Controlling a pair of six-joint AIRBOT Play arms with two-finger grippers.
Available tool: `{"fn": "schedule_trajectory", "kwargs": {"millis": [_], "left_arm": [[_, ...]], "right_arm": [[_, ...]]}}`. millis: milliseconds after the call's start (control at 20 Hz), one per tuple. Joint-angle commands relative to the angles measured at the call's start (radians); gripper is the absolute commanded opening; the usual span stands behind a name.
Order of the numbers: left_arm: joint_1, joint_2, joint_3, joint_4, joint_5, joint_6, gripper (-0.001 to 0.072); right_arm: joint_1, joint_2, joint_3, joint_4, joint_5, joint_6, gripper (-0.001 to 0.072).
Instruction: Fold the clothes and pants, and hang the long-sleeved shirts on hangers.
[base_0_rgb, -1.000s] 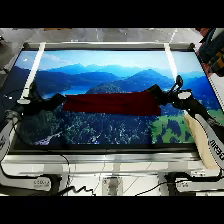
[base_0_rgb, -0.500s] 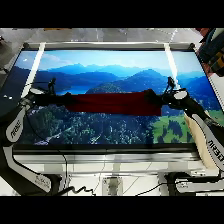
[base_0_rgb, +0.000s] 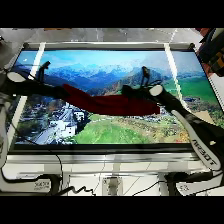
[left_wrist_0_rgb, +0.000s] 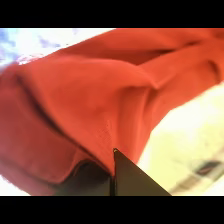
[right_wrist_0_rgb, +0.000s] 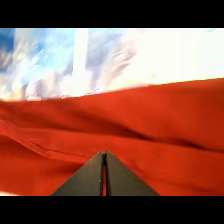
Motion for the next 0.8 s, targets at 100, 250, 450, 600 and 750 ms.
{"fn": "schedule_trajectory", "kwargs": {"millis": [100,250,450,600,750], "left_arm": [[0.007,0.19,0.003,0.021,-0.099,0.0,0.0011],[0.011,0.2,0.003,0.028,-0.137,-0.011,0.0012],[0.012,0.195,-0.016,0.261,-0.28,-0.149,0.0011],[0.06,0.197,-0.095,0.486,-0.27,-0.224,0.0012],[0.137,0.195,-0.227,0.489,-0.259,-0.224,0.0049]], "right_arm": [[0.199,-0.175,0.155,-0.003,0.0,0.123,0.0016],[0.291,-0.24,0.195,-0.003,-0.006,0.153,0.0016],[0.303,-0.246,0.195,-0.029,-0.011,0.152,0.0017],[0.263,-0.246,0.195,-0.03,0.022,0.152,0.0017],[0.233,-0.246,0.195,-0.033,0.038,0.151,0.0017]]}}
